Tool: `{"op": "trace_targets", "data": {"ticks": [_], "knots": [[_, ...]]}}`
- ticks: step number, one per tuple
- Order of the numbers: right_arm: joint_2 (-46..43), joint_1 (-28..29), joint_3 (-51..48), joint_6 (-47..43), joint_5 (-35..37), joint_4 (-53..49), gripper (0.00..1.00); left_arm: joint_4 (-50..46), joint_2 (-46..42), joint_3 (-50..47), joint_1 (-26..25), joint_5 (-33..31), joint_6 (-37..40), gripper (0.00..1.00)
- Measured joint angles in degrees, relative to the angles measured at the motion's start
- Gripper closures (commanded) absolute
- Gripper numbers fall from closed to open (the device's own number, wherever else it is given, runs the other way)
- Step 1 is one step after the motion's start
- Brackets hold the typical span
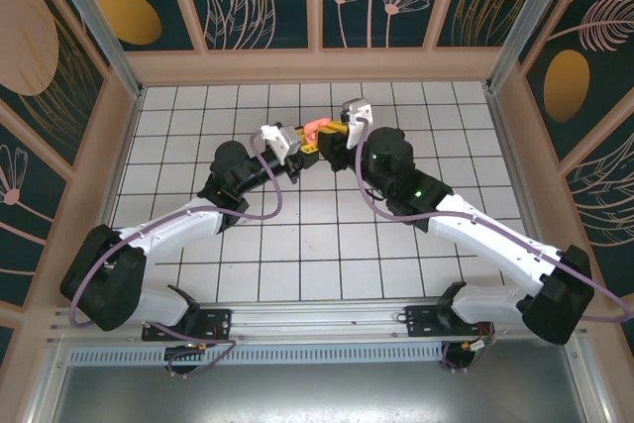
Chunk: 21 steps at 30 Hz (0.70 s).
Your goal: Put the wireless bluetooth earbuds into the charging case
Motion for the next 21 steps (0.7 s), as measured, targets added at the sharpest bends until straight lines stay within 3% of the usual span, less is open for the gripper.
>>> {"op": "trace_targets", "data": {"ticks": [21], "knots": [[-1.0, 0.2, -0.4, 0.2, 2.1, -0.5, 0.61, -0.6, 0.3, 1.1, -0.3, -0.2, 0.0, 1.00]]}}
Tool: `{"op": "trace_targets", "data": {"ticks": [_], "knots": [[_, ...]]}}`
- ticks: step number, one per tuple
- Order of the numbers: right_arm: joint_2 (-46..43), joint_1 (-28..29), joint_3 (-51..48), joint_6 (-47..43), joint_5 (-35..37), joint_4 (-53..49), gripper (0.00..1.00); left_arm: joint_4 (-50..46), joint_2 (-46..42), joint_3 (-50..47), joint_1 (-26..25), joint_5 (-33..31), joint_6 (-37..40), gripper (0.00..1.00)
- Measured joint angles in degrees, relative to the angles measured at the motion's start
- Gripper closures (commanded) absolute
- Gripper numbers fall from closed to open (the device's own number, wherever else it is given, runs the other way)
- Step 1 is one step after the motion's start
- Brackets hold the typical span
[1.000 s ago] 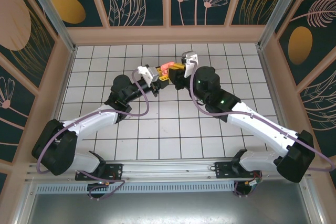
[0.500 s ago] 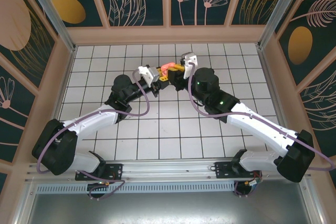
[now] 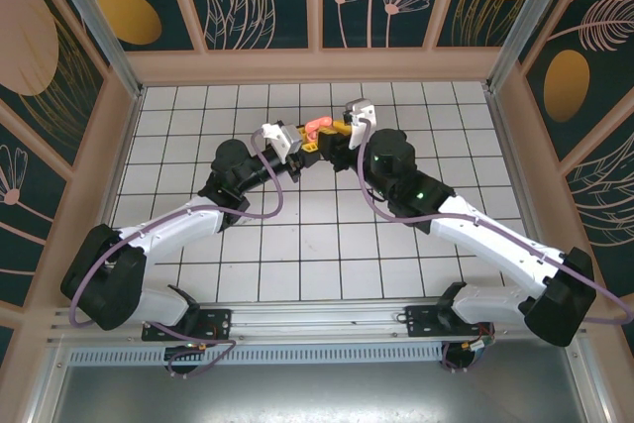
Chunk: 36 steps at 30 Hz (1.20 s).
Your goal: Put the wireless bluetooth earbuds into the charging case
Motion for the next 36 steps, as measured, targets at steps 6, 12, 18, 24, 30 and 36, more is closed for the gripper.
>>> {"op": "trace_targets", "data": {"ticks": [6, 12, 18, 24, 30, 36], "knots": [[-0.9, 0.0, -0.7, 0.7, -0.1, -0.4, 0.58, -0.1, 0.3, 0.3, -0.2, 0.0, 0.0, 1.00], [-1.9, 0.1, -0.9, 0.9, -0.5, -1.0, 0.56, -0.2, 0.7, 1.0, -0.3, 0.0, 0.0, 1.00], [-2.6, 0.1, -0.9, 1.1, -0.7, -1.8, 0.53, -0.2, 0.9, 1.5, -0.3, 0.0, 0.0, 1.00], [-3.8, 0.4, -0.9, 1.8, -2.5, -4.0, 0.47, 0.4, 1.0, 1.7, -0.4, -0.2, 0.0, 1.00], [-4.5, 0.5, -0.3, 2.6, -3.2, -6.1, 0.43, 1.2, 1.3, 1.7, -0.4, -0.2, -0.1, 1.00], [-4.6, 0.6, 3.2, 3.1, -2.8, -8.9, 0.40, 2.0, 1.3, 1.7, -0.4, -0.3, -0.2, 1.00]]}}
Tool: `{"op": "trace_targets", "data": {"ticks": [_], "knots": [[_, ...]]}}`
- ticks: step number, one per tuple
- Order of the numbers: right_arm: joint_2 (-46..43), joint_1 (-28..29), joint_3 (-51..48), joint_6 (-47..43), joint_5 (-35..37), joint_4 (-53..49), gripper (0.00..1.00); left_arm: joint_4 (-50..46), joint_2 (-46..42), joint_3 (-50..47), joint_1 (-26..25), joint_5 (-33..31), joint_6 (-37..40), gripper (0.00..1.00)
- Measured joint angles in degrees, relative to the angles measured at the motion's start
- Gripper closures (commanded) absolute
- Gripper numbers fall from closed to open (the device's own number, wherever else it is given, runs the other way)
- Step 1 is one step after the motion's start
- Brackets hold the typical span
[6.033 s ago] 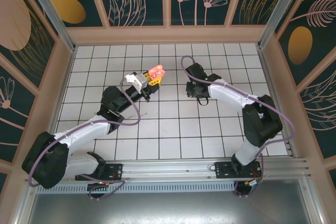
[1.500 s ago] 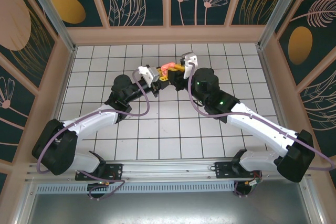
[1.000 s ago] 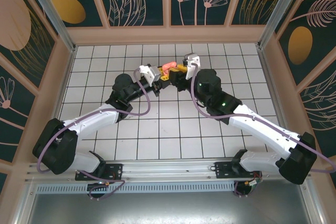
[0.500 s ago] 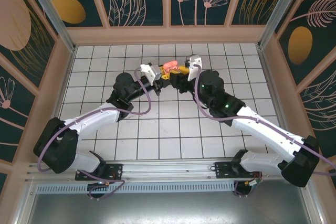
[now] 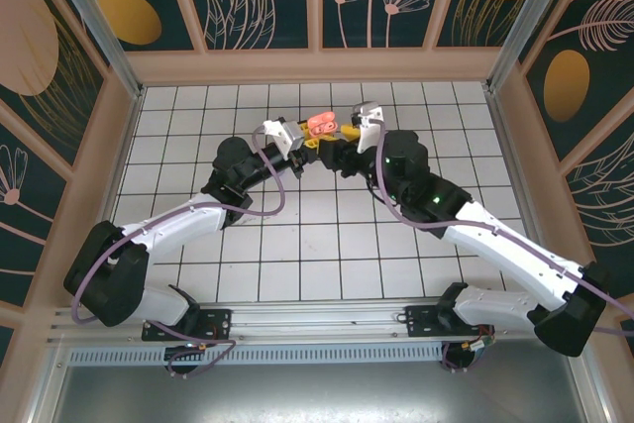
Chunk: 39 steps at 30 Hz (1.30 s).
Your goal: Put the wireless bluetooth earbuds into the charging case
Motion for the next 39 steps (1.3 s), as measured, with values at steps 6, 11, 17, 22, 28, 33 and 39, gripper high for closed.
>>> {"op": "trace_targets", "data": {"ticks": [6, 11, 17, 22, 28, 33, 39], "knots": [[0.2, -2.2, 6.4, 1.8, -0.5, -2.6, 0.40, 0.7, 0.2, -0.2, 0.0, 0.0, 0.0, 1.00], [2.4, -6.3, 11.5, 4.1, -2.8, -5.0, 0.41, 1.5, 0.2, -1.3, 0.0, 0.0, 0.0, 1.00], [9.6, -11.3, 18.3, 6.5, -7.0, -11.2, 0.56, 2.1, 0.2, -3.2, 0.0, 0.7, 0.1, 1.00], [17.3, -13.2, 25.6, 7.0, -10.4, -18.3, 0.77, 1.9, 0.3, -4.3, -0.1, 2.4, 0.9, 1.00], [24.8, -13.4, 33.7, 6.7, -14.2, -25.7, 0.95, 0.3, 0.5, -4.4, -0.1, 4.7, 2.2, 1.00], [28.0, -13.4, 36.2, 6.5, -17.2, -30.2, 0.97, -1.2, 0.7, -4.4, -0.1, 5.2, 3.1, 1.00], [28.2, -12.6, 36.0, 6.4, -19.0, -34.2, 1.00, -1.9, 1.1, -4.3, -0.1, 5.2, 3.7, 1.00]]}}
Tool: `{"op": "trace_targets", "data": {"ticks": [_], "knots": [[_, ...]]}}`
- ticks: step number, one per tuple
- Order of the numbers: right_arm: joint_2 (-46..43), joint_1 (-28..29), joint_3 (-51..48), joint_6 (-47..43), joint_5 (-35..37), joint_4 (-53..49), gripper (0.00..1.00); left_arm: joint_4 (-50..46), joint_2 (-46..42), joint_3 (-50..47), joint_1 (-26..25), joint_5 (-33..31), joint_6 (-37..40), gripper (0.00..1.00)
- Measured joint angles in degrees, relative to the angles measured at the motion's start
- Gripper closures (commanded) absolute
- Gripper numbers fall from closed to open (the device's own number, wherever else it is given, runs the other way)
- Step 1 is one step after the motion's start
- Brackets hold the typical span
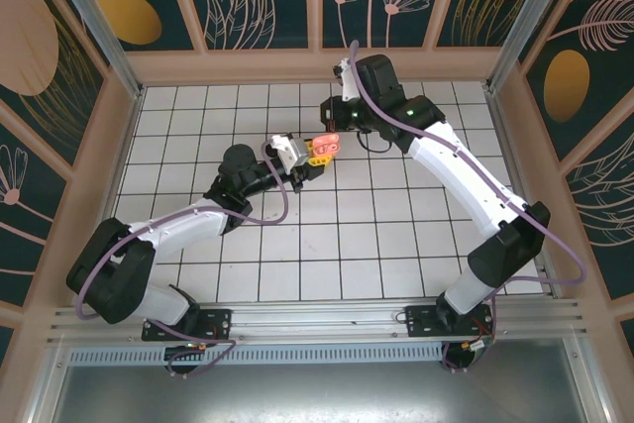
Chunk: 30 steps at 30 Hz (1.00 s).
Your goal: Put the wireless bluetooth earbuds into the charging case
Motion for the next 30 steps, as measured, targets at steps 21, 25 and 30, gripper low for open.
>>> {"op": "trace_targets", "data": {"ticks": [21, 25, 30], "knots": [[-21.4, -0.9, -18.2, 7.8, 5.2, 4.0, 0.92, -0.7, 0.8, 0.2, -0.3, -2.7, -2.9, 1.00], [-25.0, -1.4, -23.0, 10.3, 7.0, 8.1, 0.91, -0.8, -0.9, -2.3, -0.3, -5.1, -5.9, 1.00], [-27.6, -1.4, -33.0, 13.2, 8.2, 13.0, 0.88, -3.1, -3.2, -5.0, -0.3, -8.7, -9.8, 1.00]]}}
